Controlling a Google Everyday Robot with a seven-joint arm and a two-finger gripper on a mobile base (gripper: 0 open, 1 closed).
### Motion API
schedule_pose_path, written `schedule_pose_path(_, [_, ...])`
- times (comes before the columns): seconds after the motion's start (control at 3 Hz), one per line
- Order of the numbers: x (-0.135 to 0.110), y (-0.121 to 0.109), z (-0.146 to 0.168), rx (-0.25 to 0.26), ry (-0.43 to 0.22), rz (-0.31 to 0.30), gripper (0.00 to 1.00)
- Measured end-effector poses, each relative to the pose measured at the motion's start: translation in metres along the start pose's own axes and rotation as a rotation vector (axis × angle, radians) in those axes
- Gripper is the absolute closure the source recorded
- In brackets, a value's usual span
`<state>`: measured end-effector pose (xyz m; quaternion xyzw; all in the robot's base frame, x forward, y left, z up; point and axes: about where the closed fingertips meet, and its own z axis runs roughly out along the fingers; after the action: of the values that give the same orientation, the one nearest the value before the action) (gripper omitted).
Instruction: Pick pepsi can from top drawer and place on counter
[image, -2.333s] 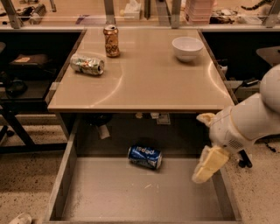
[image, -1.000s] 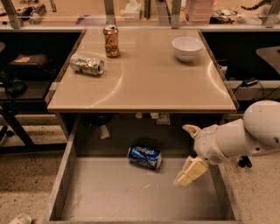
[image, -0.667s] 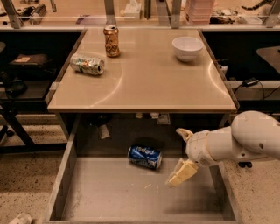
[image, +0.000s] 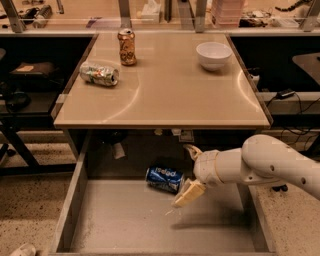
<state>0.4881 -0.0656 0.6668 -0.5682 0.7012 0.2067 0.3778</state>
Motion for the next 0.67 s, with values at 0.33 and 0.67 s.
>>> schedule_pose_path(0.33, [0.007,0.006,0.029,-0.026,-0.012,-0.017,0.00])
schedule_pose_path(0.67, [0.014,0.012,0.054,-0.059,-0.014,-0.024,0.00])
